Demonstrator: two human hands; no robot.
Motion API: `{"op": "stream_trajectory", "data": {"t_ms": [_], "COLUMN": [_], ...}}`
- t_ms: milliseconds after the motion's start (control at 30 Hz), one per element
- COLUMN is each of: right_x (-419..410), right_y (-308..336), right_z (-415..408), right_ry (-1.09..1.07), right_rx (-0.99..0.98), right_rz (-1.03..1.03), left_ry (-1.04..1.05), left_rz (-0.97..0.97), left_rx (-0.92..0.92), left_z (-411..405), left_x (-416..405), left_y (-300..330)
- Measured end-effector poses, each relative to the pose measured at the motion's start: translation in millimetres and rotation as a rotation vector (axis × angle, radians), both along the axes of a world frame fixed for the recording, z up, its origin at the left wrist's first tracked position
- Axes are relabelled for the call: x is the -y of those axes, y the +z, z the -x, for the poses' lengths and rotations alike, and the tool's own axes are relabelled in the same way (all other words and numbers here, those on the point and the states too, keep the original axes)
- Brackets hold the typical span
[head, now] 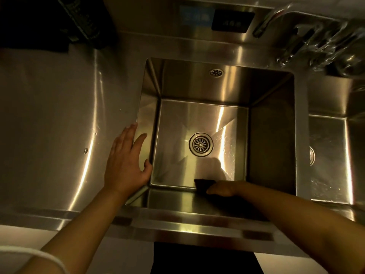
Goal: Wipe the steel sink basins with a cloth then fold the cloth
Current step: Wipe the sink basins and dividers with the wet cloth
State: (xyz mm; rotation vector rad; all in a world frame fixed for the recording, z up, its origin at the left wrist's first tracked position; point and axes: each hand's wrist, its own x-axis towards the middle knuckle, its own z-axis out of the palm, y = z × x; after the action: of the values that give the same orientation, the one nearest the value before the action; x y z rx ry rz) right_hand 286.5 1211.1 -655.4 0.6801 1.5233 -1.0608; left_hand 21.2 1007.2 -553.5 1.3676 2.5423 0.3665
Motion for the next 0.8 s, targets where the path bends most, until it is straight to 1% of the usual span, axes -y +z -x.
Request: {"op": "stream_trajectory", "data": {"t_ms": [67, 200, 333, 467, 600, 667, 733, 800], "right_x": [1.1, 24.4, 61.8, 92.8, 88.6, 77.2, 60.7, 40.4], "right_y": [-7.2, 0.9, 38.0, 68.9, 85.9, 90.9, 91.9, 89.7], "right_z": [1.1, 36.8, 92.3, 120.8, 101.6, 77.1, 48.5, 18.9], "right_ry": [-0.002, 0.072, 0.142, 0.045, 0.001, -0.045, -0.091, -0.045], "right_rx": [0.026, -0.060, -0.288, -0.391, -0.480, -0.453, -0.377, -0.266], "right_rz": [-0.011, 0.001, 0.106, 0.165, 0.120, 0.077, -0.007, -0.126], "left_ry": [-0.006, -0.008, -0.012, -0.008, -0.004, -0.004, -0.004, 0.009], "left_rz": [-0.012, -0.030, -0.031, -0.029, -0.024, -0.024, -0.025, -0.022], "left_rx": [0.001, -0.001, 0.005, 0.016, 0.037, 0.041, 0.045, 0.051], "left_z": [0.4, 1.6, 1.4, 1.6, 2.2, 2.5, 1.5, 2.2], "left_x": [0.4, 0.1, -0.5, -1.1, 0.4, 0.8, 1.3, 1.4], "left_y": [-2.0, -3.6, -1.4, 0.5, -0.1, -0.2, 0.0, -1.1]}}
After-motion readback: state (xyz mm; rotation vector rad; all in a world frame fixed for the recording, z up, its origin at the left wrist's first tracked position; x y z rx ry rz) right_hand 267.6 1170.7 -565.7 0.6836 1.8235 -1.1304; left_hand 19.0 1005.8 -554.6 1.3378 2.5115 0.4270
